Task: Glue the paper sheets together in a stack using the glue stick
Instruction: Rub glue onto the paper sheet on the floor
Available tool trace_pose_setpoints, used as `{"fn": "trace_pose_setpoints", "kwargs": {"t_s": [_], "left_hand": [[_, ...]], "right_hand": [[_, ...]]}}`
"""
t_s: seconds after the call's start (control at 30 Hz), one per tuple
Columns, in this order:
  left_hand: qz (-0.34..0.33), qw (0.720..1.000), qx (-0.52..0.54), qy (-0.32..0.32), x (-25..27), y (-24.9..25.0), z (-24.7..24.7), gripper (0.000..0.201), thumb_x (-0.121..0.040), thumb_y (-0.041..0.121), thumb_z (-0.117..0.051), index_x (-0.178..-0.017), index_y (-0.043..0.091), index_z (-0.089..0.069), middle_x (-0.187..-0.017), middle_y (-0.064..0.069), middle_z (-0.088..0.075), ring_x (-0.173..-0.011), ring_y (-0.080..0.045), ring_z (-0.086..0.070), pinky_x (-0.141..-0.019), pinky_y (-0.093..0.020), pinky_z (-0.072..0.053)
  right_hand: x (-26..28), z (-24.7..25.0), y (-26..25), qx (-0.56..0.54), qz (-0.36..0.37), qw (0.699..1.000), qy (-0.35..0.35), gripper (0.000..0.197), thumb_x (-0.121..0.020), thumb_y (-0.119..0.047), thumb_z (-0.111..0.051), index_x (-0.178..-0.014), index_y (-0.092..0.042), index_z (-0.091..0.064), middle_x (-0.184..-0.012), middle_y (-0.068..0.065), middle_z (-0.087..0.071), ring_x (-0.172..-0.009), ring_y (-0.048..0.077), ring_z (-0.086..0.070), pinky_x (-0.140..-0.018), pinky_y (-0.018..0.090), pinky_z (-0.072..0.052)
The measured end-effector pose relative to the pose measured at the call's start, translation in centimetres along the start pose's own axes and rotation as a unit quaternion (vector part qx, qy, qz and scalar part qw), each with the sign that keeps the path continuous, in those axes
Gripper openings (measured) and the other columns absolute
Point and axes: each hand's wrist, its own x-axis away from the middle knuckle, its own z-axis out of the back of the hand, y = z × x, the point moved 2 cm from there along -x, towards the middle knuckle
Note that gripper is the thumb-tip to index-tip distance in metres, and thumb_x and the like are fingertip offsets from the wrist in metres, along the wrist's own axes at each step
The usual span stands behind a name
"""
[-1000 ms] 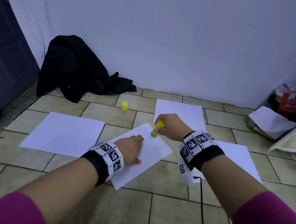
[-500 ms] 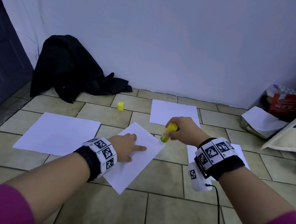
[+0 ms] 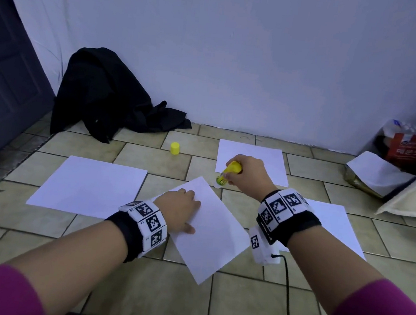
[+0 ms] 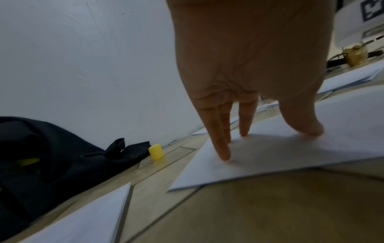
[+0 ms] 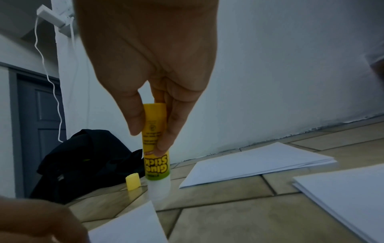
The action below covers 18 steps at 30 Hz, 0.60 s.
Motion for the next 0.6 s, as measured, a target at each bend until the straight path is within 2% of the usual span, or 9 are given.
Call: {"fn": "trace_pose_setpoints", "kwargs": {"t_s": [0.07,0.17,0.27,0.33,0.4,0.5,0.6], "left_hand": [[0.013,1.0,-0.008,0.0,0.0,0.2,0.0,0.061,-0.088,0.054,-0.055,-0.131,0.012,-0.044,-0.124,-0.01,-0.043,-0.114,-0.025,-0.044,-0.077,-0.033,-0.037],[0.026,1.0,-0.003,0.016,0.0,0.4,0.0,0.063,-0.088,0.057,-0.053,-0.13,0.01,-0.045,-0.123,-0.011,-0.042,-0.113,-0.026,-0.044,-0.079,-0.035,-0.039],[0.04,0.998,0.029,0.036,0.1,0.6,-0.3,0.064,-0.088,0.058,-0.052,-0.127,0.008,-0.045,-0.122,-0.011,-0.043,-0.113,-0.025,-0.043,-0.081,-0.034,-0.039],[0.053,0.997,0.045,0.046,0.1,0.7,-0.2,0.062,-0.088,0.058,-0.054,-0.123,0.007,-0.047,-0.121,-0.011,-0.045,-0.112,-0.025,-0.045,-0.082,-0.033,-0.039],[0.06,0.996,0.054,0.047,0.0,0.8,-0.1,0.061,-0.087,0.057,-0.056,-0.119,0.006,-0.049,-0.119,-0.01,-0.048,-0.11,-0.025,-0.048,-0.082,-0.033,-0.038],[0.055,0.997,0.041,0.046,0.1,0.5,0.2,0.058,-0.087,0.055,-0.057,-0.116,0.006,-0.051,-0.117,-0.011,-0.051,-0.108,-0.026,-0.051,-0.081,-0.033,-0.039],[0.046,0.998,0.026,0.037,0.2,0.0,0.3,0.053,-0.089,0.052,-0.055,-0.115,0.005,-0.052,-0.116,-0.011,-0.052,-0.106,-0.026,-0.052,-0.081,-0.033,-0.041]], "right_hand": [[-0.4,-0.8,-0.6,0.002,0.007,1.0,-0.007,0.022,-0.081,-0.015,-0.069,-0.102,-0.013,-0.064,-0.106,0.012,-0.064,-0.093,0.028,-0.064,-0.083,0.041,-0.055],[-0.8,-1.9,-1.6,0.003,0.023,1.0,-0.018,0.023,-0.082,-0.015,-0.069,-0.105,-0.012,-0.064,-0.107,0.013,-0.064,-0.094,0.028,-0.064,-0.085,0.04,-0.053],[-1.2,-2.9,-2.4,-0.002,0.033,0.999,-0.033,0.024,-0.083,-0.014,-0.069,-0.106,-0.011,-0.063,-0.105,0.013,-0.065,-0.087,0.026,-0.065,-0.076,0.034,-0.054],[-1.4,-3.5,-2.6,0.009,0.037,0.998,-0.043,0.025,-0.083,-0.015,-0.07,-0.107,-0.012,-0.063,-0.107,0.012,-0.063,-0.084,0.022,-0.06,-0.069,0.028,-0.048],[-1.4,-4.0,-2.5,0.025,0.035,0.998,-0.051,0.025,-0.083,-0.017,-0.071,-0.107,-0.014,-0.063,-0.109,0.012,-0.062,-0.085,0.02,-0.057,-0.068,0.027,-0.046],[-1.3,-3.8,-2.2,0.036,0.029,0.997,-0.06,0.023,-0.083,-0.017,-0.07,-0.105,-0.015,-0.064,-0.109,0.012,-0.061,-0.081,0.02,-0.057,-0.064,0.027,-0.048],[-0.9,-2.8,-2.0,0.099,0.041,0.99,-0.093,0.026,-0.084,-0.019,-0.069,-0.109,-0.014,-0.063,-0.111,0.011,-0.059,-0.084,0.019,-0.055,-0.057,0.022,-0.041]]}}
